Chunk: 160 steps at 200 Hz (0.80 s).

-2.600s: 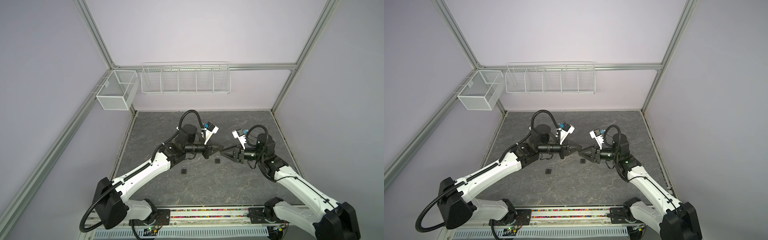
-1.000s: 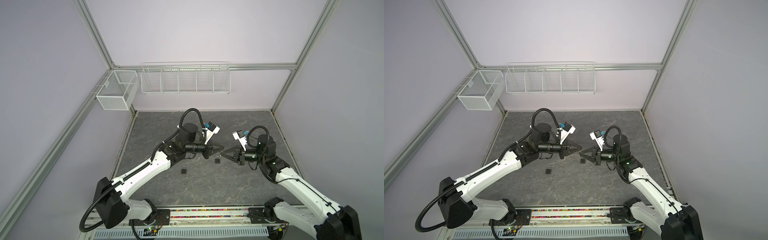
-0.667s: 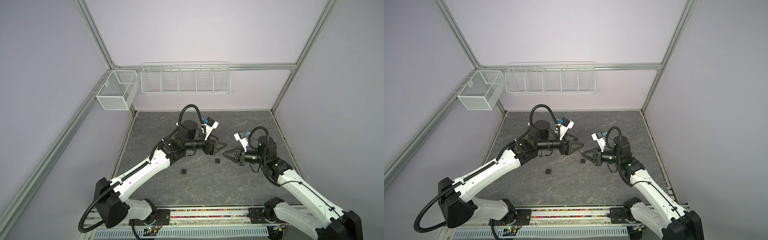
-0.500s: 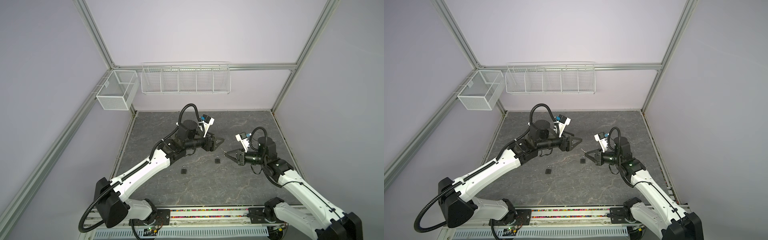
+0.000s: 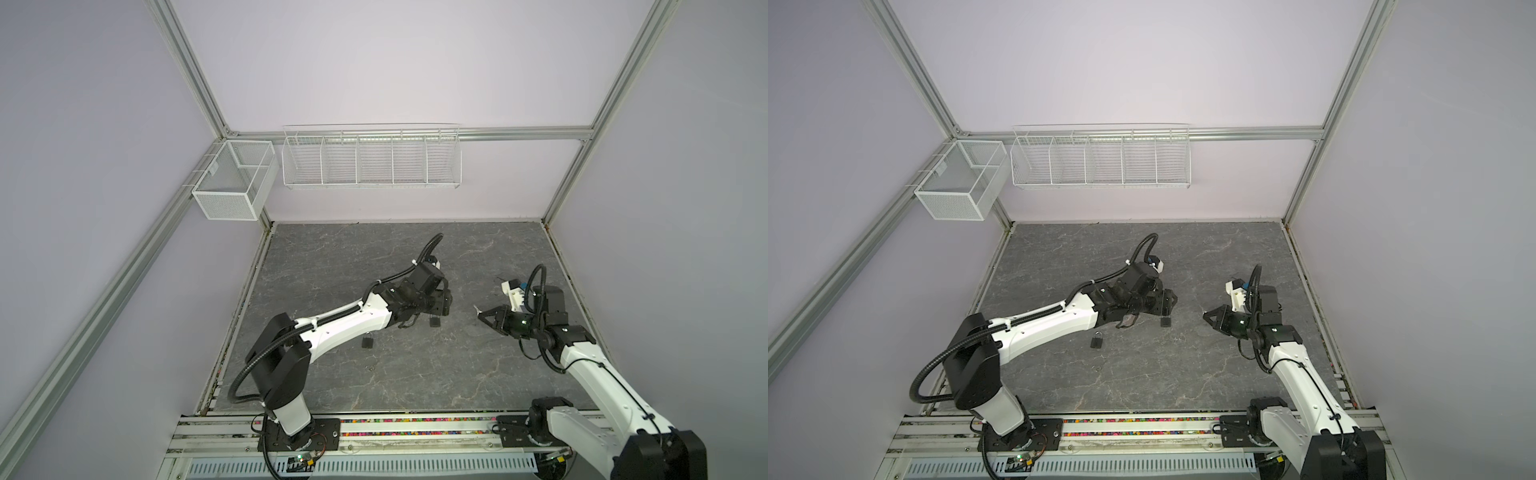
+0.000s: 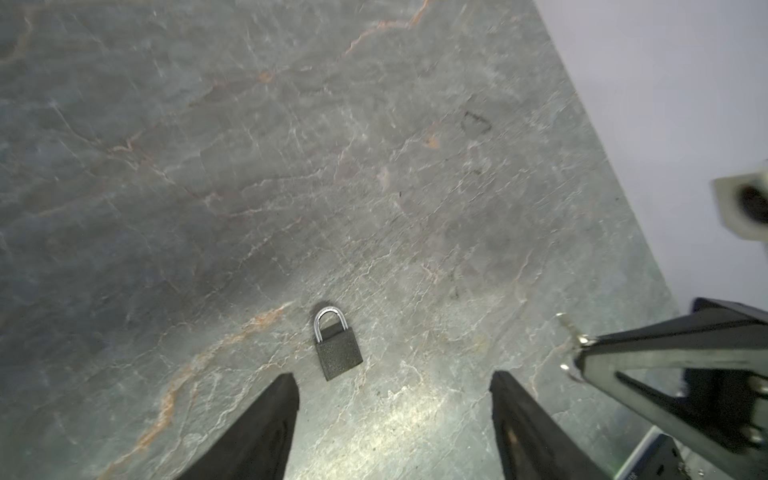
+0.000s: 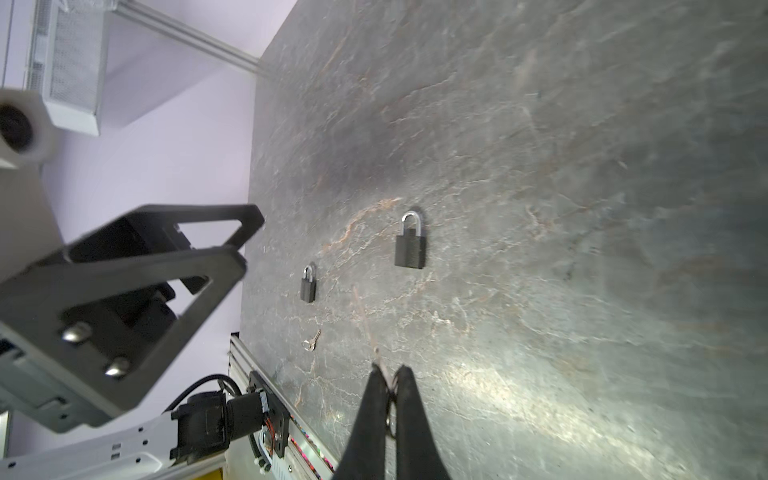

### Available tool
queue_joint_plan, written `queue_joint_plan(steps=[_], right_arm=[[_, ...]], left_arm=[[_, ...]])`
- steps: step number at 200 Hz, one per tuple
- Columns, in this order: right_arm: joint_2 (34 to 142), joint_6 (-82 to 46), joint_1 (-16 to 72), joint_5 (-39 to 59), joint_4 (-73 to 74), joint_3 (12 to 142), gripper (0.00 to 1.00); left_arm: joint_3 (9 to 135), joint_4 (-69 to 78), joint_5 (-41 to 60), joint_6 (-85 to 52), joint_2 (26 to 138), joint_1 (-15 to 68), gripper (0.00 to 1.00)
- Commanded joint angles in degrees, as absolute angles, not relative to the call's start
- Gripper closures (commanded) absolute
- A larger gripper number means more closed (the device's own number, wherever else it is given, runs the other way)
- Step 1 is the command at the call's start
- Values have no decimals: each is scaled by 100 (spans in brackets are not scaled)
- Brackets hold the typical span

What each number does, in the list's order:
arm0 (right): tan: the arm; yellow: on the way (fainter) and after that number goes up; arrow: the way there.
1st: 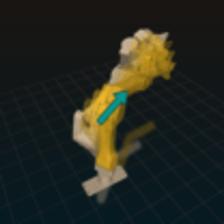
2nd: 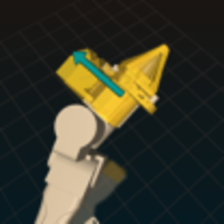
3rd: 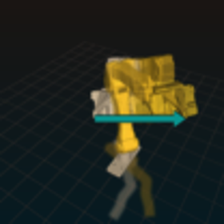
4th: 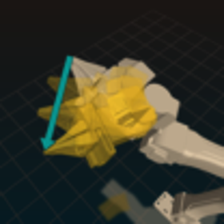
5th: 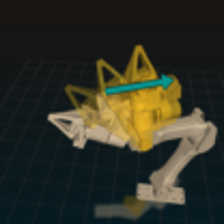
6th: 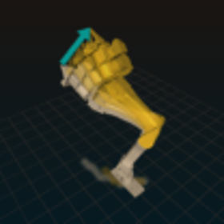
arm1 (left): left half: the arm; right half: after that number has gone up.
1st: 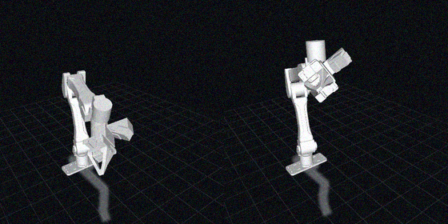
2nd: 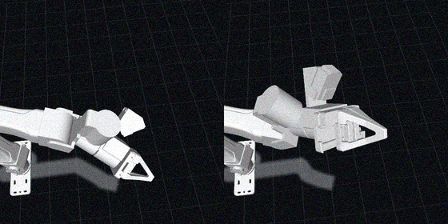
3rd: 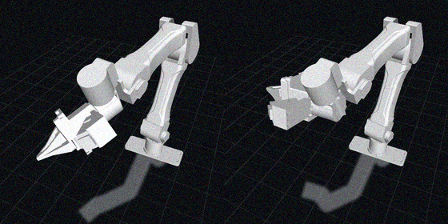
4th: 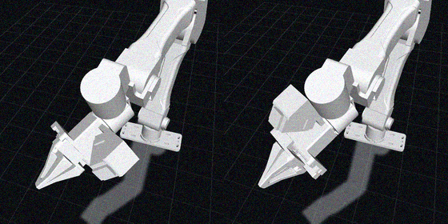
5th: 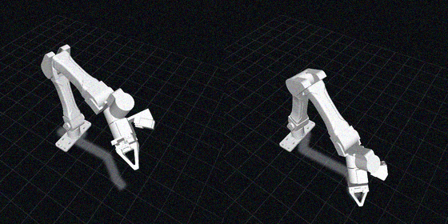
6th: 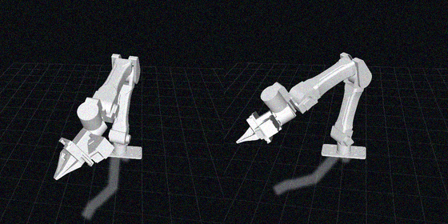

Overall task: Unlock with the key
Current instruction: 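Move the open left gripper down over the black padlock nearest it, then close the left gripper around the black padlock body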

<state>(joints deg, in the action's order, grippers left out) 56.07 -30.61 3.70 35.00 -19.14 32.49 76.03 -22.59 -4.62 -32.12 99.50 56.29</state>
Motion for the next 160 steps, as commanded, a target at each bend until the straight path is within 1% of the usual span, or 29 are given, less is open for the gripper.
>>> queue_joint_plan(steps=[1,11,26,73,123,160], right_arm=[[5520,-3154,123,3235,-2216,3190,94],[5552,-3110,69,3188,-2264,3199,94],[5611,-3018,43,3090,-2360,3247,94],[5748,-2923,29,3134,-2371,3218,94],[5813,-2905,20,3156,-2268,3147,94],[5883,-2909,18,3219,-2194,3112,94]], left_arm=[[8098,-2869,-919,-3533,10403,5717,27],[8318,-3097,-1057,-3540,10681,5780,28],[8662,-3487,-1245,-3618,11091,5833,35],[9102,-3904,-1536,-4079,11827,5924,35],[9290,-4048,-1521,-4305,12191,6016,36],[9332,-4012,-1619,-4378,12306,6091,39]])
